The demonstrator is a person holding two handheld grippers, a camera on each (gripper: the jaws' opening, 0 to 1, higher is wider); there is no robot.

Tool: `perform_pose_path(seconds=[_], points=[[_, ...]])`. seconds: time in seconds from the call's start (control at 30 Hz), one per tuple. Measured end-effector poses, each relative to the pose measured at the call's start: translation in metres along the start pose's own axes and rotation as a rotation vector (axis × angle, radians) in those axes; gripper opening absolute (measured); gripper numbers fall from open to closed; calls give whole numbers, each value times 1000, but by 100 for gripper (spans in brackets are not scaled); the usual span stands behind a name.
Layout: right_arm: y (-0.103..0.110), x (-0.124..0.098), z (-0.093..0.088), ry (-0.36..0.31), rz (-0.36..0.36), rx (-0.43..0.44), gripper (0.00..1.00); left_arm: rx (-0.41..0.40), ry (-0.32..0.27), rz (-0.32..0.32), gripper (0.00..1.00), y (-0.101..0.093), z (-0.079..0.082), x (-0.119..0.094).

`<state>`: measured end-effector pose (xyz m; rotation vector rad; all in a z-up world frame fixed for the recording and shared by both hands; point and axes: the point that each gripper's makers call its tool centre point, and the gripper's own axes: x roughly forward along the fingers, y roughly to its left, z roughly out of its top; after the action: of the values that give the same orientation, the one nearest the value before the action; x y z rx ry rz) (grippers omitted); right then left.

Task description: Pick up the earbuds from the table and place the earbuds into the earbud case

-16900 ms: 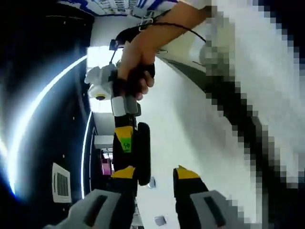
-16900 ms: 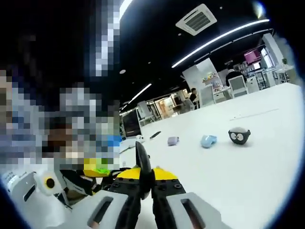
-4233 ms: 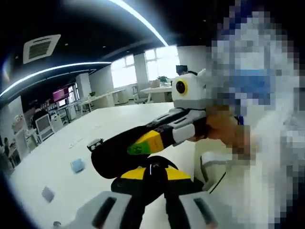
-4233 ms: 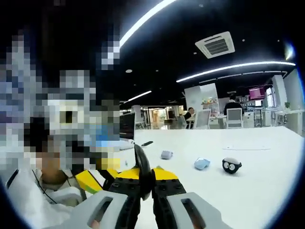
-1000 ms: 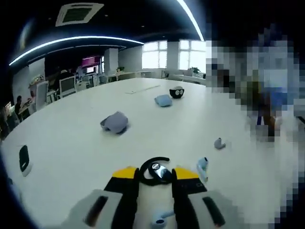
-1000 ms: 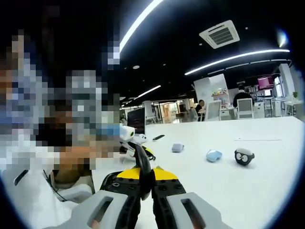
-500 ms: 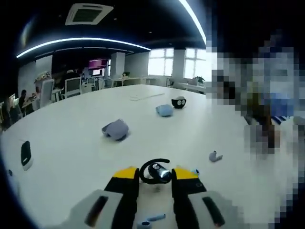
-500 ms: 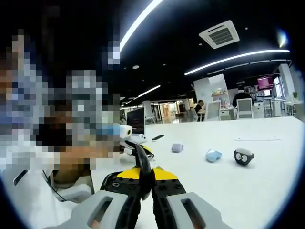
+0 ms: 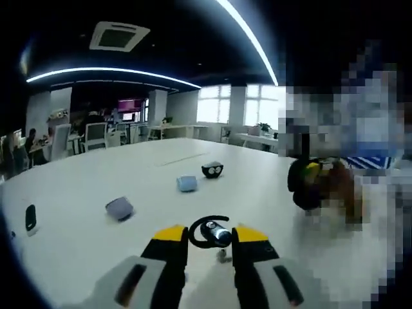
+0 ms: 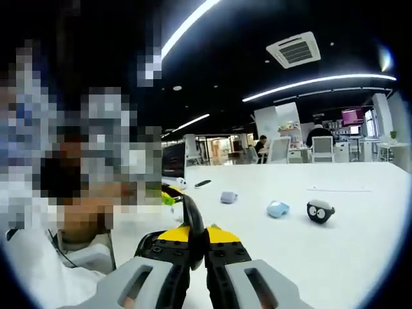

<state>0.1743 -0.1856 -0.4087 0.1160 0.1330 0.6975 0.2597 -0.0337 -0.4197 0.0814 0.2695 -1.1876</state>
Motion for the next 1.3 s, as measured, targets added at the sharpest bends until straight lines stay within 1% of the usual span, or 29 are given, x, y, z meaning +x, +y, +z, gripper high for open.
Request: perform_pose_path(seconds=[0.1, 0.13, 0.17, 0.23, 0.33, 0.4, 0.43, 0.5, 0.57, 0.7, 0.87, 1.0, 1.1, 1.17, 1.23, 1.27, 1.3], points=[[-2, 0, 0, -2, -7, 8, 6, 9, -21, -31, 29, -24, 13, 4], [-3, -1, 1, -5, -11, 11, 6, 2, -37, -46, 29, -37, 19, 5], [-4, -1, 1, -9, -19, 13, 6, 3, -42, -49, 29, -42, 22, 6], [-6, -1, 3, -16, -29, 11, 6, 14, -46, -57, 29, -59, 27, 10], [-9, -3, 6, -30, -51, 10, 6, 9, -48, -67, 29, -74, 28, 17], [-10, -5, 7, -34, -58, 6, 6, -22, -74, -68, 29, -81, 28, 20], [-10, -5, 8, -38, -61, 4, 6, -35, -77, -73, 29, -85, 27, 22], [-9, -5, 9, -42, -65, 1, 6, -52, -98, -71, 29, -89, 29, 26], [-8, -5, 8, -39, -70, -6, 6, -53, -108, -65, 29, -92, 30, 29], [-7, -3, 6, -31, -79, -20, 6, -51, -112, -50, 29, -103, 30, 36], [-6, -3, 7, -33, -88, -31, 6, -37, -86, 0, 29, -107, 21, 47], [-5, -3, 6, -32, -90, -41, 6, -32, -63, -20, 29, -113, 13, 56], [-4, -3, 5, -34, -93, -41, 6, -37, -65, -9, 29, -112, 14, 57], [-4, -3, 6, -40, -104, -48, 6, -46, -69, -8, 29, -115, 14, 60], [-2, -2, 6, -44, -111, -53, 6, -19, -62, 3, 29, -117, 13, 62], [0, -1, 6, -51, -115, -55, 6, 4, -55, 18, 29, -116, 12, 63], [-1, -1, 6, -53, -116, -55, 6, 7, -56, 25, 29, -116, 13, 63]])
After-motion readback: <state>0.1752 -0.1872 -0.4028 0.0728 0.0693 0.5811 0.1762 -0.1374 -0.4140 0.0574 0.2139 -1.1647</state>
